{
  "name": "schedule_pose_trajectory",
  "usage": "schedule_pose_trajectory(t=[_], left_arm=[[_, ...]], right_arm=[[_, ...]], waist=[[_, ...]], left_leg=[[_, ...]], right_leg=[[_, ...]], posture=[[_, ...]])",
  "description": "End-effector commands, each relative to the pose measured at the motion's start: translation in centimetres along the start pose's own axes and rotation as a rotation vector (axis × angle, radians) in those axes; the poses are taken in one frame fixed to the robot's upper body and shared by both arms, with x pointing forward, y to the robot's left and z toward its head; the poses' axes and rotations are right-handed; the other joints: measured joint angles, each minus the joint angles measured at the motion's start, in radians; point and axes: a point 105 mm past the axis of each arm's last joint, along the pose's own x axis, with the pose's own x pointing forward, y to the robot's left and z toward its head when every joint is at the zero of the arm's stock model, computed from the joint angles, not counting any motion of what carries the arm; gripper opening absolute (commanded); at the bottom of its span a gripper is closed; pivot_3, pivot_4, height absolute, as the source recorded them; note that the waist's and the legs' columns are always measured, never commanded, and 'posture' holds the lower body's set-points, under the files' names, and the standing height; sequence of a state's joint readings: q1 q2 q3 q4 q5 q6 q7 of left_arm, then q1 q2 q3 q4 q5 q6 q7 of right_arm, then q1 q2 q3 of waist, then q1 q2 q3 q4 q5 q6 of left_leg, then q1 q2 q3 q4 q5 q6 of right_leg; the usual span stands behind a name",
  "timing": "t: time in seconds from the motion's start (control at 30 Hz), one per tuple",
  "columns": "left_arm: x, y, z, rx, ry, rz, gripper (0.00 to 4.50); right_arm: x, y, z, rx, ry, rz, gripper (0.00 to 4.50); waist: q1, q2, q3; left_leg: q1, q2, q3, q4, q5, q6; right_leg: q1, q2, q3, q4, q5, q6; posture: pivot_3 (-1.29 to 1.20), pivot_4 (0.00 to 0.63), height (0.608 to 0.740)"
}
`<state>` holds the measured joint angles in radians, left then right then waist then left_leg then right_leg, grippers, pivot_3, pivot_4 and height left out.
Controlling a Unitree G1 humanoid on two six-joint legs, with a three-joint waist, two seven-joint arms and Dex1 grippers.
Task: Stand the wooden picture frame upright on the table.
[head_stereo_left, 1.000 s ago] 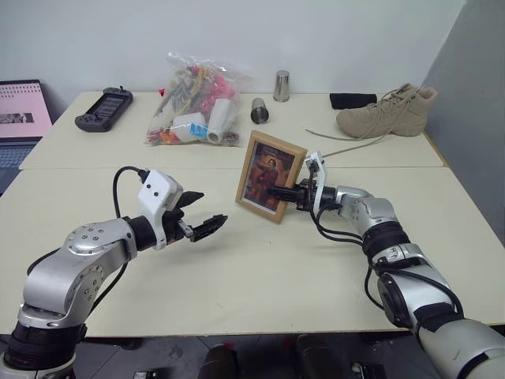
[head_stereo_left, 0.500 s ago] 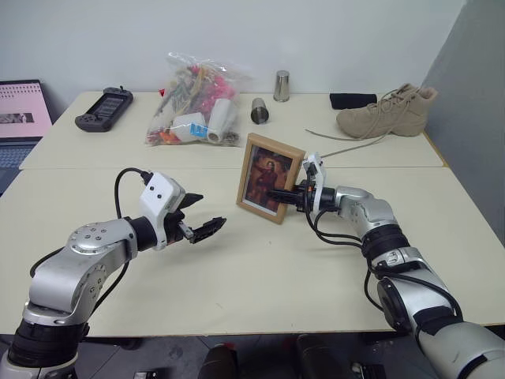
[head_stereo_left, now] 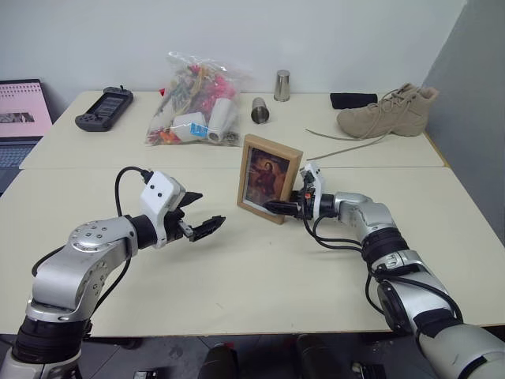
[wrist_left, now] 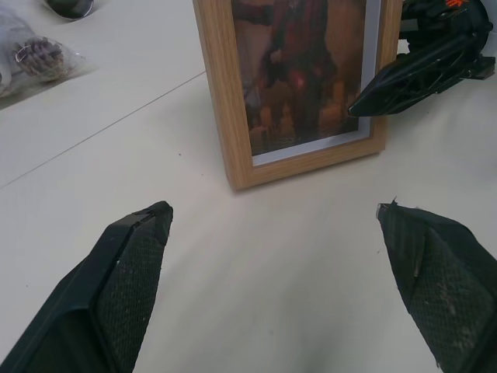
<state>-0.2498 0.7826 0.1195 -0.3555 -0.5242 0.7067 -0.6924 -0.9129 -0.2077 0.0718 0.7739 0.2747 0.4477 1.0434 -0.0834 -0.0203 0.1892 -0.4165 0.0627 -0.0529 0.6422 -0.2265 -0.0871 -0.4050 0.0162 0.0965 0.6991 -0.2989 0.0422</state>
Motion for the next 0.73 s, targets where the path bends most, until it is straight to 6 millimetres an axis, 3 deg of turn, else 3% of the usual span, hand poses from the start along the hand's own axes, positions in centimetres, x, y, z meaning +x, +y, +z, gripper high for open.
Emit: schedule_pose_trajectory(t=[0.03, 0.2, 0.33, 0.43, 0.6, 0.73], left_arm=[[-0.1, 0.1, 1.2, 0.046, -0.038, 0.001, 4.5], [-0.2, 0.8, 1.0, 0.021, -0.019, 0.0, 4.5], [-0.4, 1.9, 0.9, 0.002, -0.015, 0.021, 4.5], [-0.5, 3.0, 1.1, -0.018, -0.023, 0.056, 4.5], [-0.1, 4.1, 2.1, -0.029, -0.056, 0.093, 4.5], [0.1, 3.7, 2.8, -0.029, -0.054, 0.064, 4.5]], right_arm=[[-0.9, 0.1, 0.7, -0.044, -0.007, 0.011, 4.49], [-4.1, 0.1, -0.1, -0.051, 0.029, -0.007, 4.49], [-8.3, 0.4, -1.4, -0.099, 0.092, -0.046, 4.49], [-11.5, 1.7, -0.7, -0.203, 0.112, -0.076, 4.49], [-12.5, 4.3, 1.8, -0.299, 0.063, -0.141, 4.49], [-12.6, 5.4, 2.9, -0.323, 0.003, -0.217, 4.49]], waist=[[0.0, 0.0, 0.0], [0.004, 0.0, 0.0], [0.011, 0.0, 0.0], [0.013, 0.0, 0.0], [0.001, 0.0, 0.0], [0.002, 0.0, 0.0]], left_leg=[[0.0, 0.0, 0.0, 0.0, 0.0, 0.0], [-0.001, 0.0, 0.0, 0.0, 0.0, 0.0], [-0.001, -0.001, 0.0, 0.0, 0.0, 0.0], [-0.001, 0.0, 0.0, 0.0, 0.0, 0.0], [0.0, 0.0, -0.001, 0.0, 0.0, 0.0], [0.0, 0.0, -0.001, 0.0, 0.0, 0.0]], right_leg=[[0.0, 0.0, 0.0, 0.0, 0.0, 0.0], [0.0, 0.0, 0.0, -0.001, 0.0, 0.0], [0.0, 0.0, 0.0, -0.001, 0.0, 0.0], [0.0, 0.0, 0.0, -0.001, 0.0, 0.0], [0.0, 0.001, 0.001, 0.0, 0.0, 0.0], [0.0, 0.001, 0.0, -0.001, 0.0, 0.0]], posture=[[0.0, 0.15, 0.74], [0.0, 0.15, 0.74], [0.0, 0.15, 0.74], [0.0, 0.15, 0.74], [0.0, 0.15, 0.74], [0.0, 0.15, 0.74]])
